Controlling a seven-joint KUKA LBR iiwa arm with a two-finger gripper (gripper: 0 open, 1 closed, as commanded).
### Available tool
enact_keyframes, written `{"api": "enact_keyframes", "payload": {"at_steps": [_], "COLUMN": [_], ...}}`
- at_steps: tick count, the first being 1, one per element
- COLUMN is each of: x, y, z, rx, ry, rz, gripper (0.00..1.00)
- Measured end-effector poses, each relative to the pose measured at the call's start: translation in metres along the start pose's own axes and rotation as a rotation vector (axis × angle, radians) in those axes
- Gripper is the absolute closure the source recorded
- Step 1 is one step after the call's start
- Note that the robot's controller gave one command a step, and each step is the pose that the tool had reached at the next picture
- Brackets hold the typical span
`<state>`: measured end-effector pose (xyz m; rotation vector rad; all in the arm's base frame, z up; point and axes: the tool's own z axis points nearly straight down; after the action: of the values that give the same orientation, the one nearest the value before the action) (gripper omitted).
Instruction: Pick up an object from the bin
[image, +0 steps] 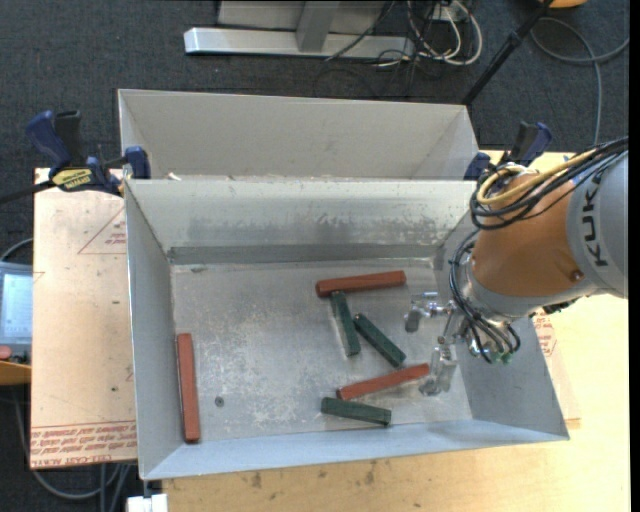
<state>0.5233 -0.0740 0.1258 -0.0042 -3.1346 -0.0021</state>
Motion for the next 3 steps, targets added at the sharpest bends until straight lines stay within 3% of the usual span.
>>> {"api": "enact_keyframes", "payload": {"at_steps": [1, 2, 3], "x": [0.040, 0.035, -0.025], "y": [-0.011, 0.011, -0.012], "z": [0.057, 0.054, 0.056], "rx": [0.001, 0.006, 0.007], "ry": [-0.015, -0.026, -0.010], "rz": [0.016, -0.597, -1.315], "gripper": [0.00, 0.00, 0.00]}}
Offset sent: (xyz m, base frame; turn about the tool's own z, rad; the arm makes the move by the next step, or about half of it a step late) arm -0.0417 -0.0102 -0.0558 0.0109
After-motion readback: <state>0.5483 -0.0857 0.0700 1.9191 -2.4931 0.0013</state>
